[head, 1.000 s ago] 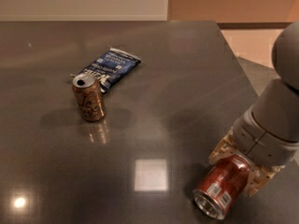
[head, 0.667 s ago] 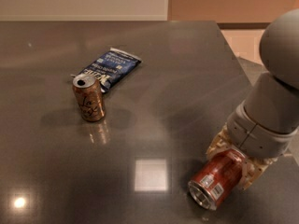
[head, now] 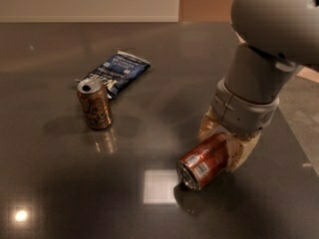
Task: Move coke can near orange can
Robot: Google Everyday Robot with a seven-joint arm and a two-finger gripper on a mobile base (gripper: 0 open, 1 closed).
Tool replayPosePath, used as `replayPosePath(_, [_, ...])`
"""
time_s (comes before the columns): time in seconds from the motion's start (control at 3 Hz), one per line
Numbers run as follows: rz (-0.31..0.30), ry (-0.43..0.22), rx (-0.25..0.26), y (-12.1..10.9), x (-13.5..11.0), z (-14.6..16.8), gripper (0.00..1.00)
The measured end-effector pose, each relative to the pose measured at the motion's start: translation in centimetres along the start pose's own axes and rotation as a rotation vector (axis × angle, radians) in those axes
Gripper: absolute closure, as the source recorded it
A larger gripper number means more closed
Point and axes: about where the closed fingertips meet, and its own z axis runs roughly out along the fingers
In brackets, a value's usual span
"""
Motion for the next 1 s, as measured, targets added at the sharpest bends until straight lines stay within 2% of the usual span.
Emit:
replayPosePath(0.33, [-0.004, -0.003, 0.012, -3.7, -1.6, -0.5, 1.0])
replayPosePath(1.0, [-0.049, -0.025, 0.019, -10.3, -5.0, 0.6, 1.0])
